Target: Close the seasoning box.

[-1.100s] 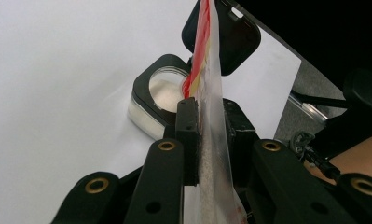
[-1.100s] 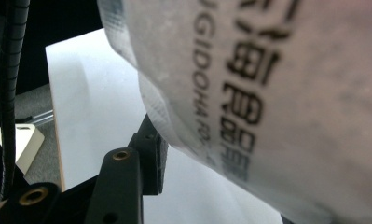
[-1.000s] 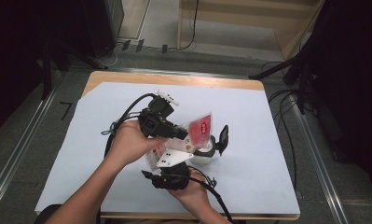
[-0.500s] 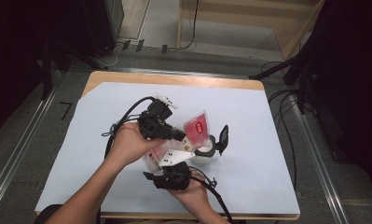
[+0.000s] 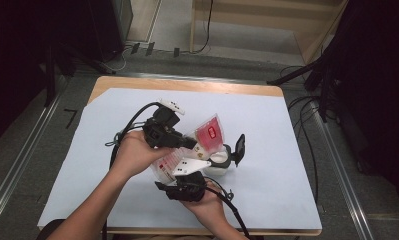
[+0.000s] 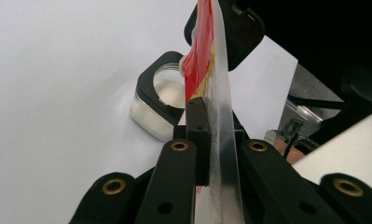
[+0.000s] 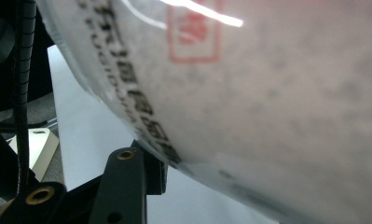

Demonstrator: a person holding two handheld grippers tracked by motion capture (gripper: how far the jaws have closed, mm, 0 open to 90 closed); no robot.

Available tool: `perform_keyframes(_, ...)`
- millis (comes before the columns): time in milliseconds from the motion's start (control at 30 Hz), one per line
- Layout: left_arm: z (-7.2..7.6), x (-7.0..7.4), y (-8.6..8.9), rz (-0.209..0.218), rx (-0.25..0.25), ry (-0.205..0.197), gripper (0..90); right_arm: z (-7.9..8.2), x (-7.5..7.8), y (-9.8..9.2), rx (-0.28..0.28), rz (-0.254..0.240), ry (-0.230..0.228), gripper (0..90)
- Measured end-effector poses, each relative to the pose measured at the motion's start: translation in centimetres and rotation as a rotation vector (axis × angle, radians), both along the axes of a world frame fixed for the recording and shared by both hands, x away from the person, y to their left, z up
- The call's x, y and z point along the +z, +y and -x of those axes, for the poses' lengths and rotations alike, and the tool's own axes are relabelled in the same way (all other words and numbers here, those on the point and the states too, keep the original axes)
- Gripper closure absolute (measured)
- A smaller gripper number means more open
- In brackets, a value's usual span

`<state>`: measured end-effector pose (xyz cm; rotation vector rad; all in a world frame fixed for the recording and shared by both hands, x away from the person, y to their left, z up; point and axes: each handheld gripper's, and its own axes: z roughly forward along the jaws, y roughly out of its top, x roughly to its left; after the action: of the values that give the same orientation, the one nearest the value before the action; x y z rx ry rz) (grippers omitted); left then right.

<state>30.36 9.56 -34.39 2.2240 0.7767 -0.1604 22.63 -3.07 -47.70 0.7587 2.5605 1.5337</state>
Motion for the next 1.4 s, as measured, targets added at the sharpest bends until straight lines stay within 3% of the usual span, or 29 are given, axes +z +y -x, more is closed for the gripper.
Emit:
perform_keyframes(533,0.2,0.9,1.8,0.079,0.022,-0.036,88.9,-1.1,0.7,-1.3,-0.047,-0.038,0.011,58.0)
perform_keyframes(700,0.6,1.1,2.3,0.096,0.020,-0.078,89.0,-1.6,0.9,-1.9,-0.069,-0.054,0.019,57.5)
perform_keyframes(867,0.9,1.3,3.0,0.099,0.038,-0.102,89.1,-2.0,1.2,-2.4,-0.097,-0.043,0.016,57.5)
perform_keyframes(967,1.0,1.3,3.5,0.122,0.034,-0.108,89.1,-2.3,1.2,-2.7,-0.119,-0.041,0.020,57.4)
perform_keyframes(1400,1.7,1.4,4.4,0.106,0.005,-0.145,89.5,-3.7,1.2,-4.5,-0.208,-0.071,0.101,57.1)
